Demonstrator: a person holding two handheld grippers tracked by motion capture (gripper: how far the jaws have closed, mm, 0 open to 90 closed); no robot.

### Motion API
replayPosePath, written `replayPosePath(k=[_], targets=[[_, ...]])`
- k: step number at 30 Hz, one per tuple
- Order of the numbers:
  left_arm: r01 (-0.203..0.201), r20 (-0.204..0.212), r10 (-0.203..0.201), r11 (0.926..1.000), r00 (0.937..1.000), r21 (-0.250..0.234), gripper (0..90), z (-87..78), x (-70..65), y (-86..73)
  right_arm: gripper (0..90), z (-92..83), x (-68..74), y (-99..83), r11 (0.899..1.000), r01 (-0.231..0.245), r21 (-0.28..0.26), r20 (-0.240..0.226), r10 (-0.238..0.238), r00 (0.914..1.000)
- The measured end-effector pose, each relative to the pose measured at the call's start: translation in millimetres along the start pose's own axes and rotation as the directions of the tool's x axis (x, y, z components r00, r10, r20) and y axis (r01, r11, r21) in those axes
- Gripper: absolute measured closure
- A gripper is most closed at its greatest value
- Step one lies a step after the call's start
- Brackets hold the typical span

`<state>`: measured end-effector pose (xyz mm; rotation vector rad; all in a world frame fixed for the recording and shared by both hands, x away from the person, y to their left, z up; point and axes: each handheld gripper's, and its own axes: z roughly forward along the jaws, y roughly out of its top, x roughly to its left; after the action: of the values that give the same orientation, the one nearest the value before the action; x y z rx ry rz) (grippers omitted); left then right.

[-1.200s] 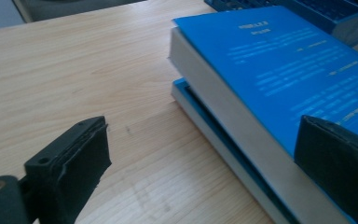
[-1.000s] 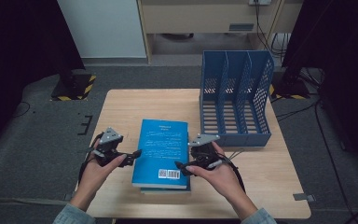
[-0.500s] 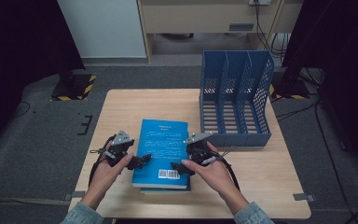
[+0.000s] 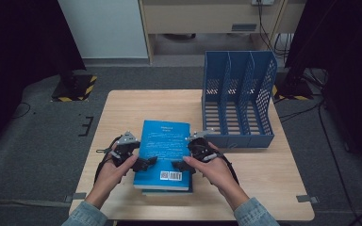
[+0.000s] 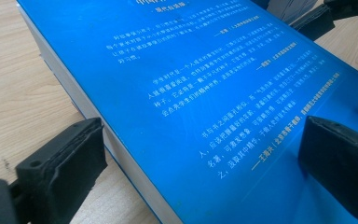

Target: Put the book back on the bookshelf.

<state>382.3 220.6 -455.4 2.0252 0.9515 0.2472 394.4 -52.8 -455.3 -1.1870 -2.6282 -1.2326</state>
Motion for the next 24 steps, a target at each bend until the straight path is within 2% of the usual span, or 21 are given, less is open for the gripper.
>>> replayPosePath(k=[9, 19, 24], targets=[[0.032, 0.014, -0.032, 0.9995, 0.9994, -0.006, 0.0, 3.0, 4.1, -0.5, 0.1, 2.6, -7.7, -1.5, 0.999, -0.041, -0.001, -0.044, 0.04, 0.9982], [0.032, 0.017, -0.032, 0.9995, 0.9993, -0.001, 0.0, 4.1, 5.1, 0.5, 0.0, 4.1, -11.5, -1.5, 0.999, -0.051, -0.001, -0.059, 0.051, 0.997], [0.034, 0.022, -0.034, 0.9994, 0.9992, 0.006, 0.0, 4.4, 6.5, 1.3, 0.0, 6.3, -16.5, -2.1, 0.997, -0.083, 0.002, -0.089, 0.082, 0.9927]])
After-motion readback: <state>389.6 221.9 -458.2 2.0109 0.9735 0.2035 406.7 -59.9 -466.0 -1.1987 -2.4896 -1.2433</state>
